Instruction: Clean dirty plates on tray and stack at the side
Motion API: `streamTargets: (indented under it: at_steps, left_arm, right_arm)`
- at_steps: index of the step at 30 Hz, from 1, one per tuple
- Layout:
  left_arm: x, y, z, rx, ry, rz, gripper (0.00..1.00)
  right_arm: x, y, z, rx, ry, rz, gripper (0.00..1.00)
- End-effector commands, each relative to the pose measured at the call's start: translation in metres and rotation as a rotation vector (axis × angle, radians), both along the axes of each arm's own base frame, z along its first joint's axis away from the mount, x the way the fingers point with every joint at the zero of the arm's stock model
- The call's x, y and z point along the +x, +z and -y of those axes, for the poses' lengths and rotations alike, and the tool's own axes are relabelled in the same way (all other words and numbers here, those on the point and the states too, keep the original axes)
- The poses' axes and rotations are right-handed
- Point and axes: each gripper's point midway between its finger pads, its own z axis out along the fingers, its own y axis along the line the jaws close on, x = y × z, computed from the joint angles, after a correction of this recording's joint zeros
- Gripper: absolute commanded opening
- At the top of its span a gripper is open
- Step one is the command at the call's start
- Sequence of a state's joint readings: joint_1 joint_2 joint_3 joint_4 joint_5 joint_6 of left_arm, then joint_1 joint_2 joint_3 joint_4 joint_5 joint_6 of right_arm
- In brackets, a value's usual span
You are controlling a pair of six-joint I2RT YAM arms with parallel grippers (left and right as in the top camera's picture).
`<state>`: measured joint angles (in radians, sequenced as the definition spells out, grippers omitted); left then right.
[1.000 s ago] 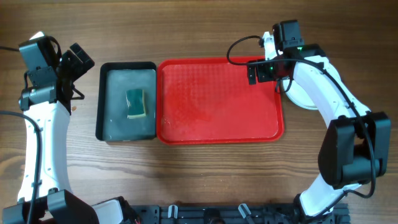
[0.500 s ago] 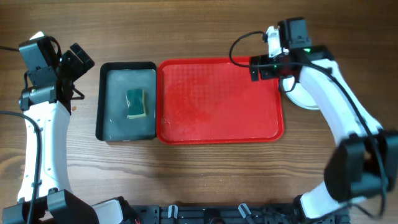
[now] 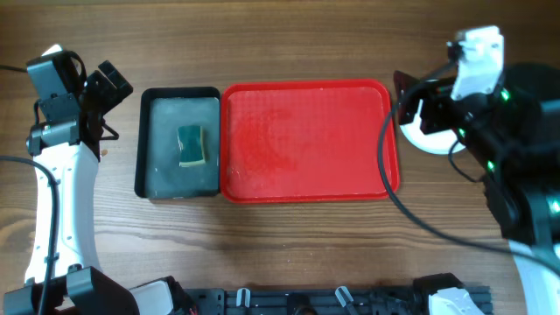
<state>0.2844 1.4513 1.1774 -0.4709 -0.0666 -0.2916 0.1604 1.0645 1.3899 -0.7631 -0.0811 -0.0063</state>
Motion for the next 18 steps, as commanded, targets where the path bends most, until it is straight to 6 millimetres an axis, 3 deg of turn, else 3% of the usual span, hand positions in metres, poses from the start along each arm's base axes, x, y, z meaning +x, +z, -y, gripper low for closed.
streamTargets:
  at_steps: [1, 5, 9, 13, 18]
  left_arm:
    - [-0.002, 0.009, -0.004, 0.007, 0.02, 0.023, 1.0]
    - [-0.002, 0.009, -0.004, 0.007, 0.02, 0.023, 1.0]
    - [-0.002, 0.009, -0.004, 0.007, 0.02, 0.023, 1.0]
    - [-0.002, 0.009, -0.004, 0.007, 0.02, 0.023, 1.0]
    - [-0.002, 0.009, -0.004, 0.007, 0.02, 0.023, 1.0]
  right_arm:
    - [-0.023, 0.02, 0.006, -0.006, -0.001, 0.079, 1.0]
    - [-0.058, 0.024, 0.014, 0.003, -0.015, 0.171, 1.0]
    - [-0.092, -0.001, 0.025, 0.031, -0.037, 0.324, 1.0]
    - [-0.103, -0.017, 0.034, 0.052, -0.067, 0.56, 1.0]
    - [-0.105, -0.055, 0.029, 0.067, -0.016, 0.772, 1.0]
